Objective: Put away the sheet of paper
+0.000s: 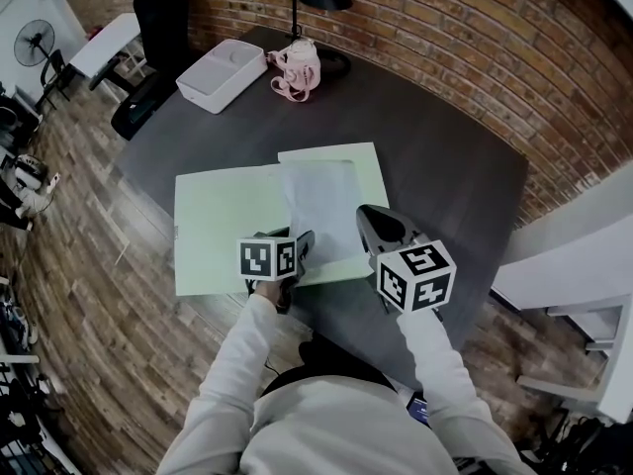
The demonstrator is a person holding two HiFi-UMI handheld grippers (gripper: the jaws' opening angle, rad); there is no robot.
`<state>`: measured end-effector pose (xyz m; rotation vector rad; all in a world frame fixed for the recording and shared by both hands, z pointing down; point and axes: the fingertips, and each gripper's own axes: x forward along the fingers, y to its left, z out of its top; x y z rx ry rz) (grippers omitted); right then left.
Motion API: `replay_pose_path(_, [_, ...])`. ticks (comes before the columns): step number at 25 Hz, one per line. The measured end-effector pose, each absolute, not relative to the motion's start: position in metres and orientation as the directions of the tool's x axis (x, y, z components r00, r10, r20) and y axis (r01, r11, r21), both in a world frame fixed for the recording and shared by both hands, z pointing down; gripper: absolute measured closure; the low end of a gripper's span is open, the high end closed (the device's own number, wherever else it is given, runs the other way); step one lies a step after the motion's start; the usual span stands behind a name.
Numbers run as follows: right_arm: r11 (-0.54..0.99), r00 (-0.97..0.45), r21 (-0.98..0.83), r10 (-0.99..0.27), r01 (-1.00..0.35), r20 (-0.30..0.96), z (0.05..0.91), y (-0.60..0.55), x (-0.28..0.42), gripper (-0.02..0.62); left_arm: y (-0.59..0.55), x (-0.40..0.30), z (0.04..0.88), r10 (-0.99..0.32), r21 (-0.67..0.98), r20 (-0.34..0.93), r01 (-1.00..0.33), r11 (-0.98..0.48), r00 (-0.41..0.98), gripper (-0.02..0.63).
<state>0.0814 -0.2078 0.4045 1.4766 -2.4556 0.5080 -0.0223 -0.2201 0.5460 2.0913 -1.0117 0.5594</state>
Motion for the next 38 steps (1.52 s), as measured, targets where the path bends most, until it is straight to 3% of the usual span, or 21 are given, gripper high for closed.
replay_pose_path(10, [0.438,-0.472,-0.176,-0.812,-0.881,0.342,0.396,-0.195,0.079,0.566,-0.219,-0.054,0.508,-0.612,0.347,0.569,-0.835,-0.427,0.549,0.404])
replay_pose_path(17, [0.434,-0.463,-0.162,-0.822,-0.886,0.331,0.395,-0.182,0.078,0.566,-0.214,-0.064,0.464,-0.699,0.321,0.454,-0.834,-0.45,0.552,0.489])
replay_pose_path(29, [0.446,-0.471,-0.152,-0.827,-0.882,0.306,0.391,-0.16,0.074,0.568,-0.191,-0.085,0.404,-0.802,0.204,0.315,-0.861,-0.465,0.508,0.572])
replay_pose_path(38, [0.456,-0.479,-0.148,-0.836,-0.878,0.268,0.39,-0.141,0.076,0.568,-0.163,-0.105,0.378,-0.851,0.138,0.23,-0.881,-0.452,0.472,0.588])
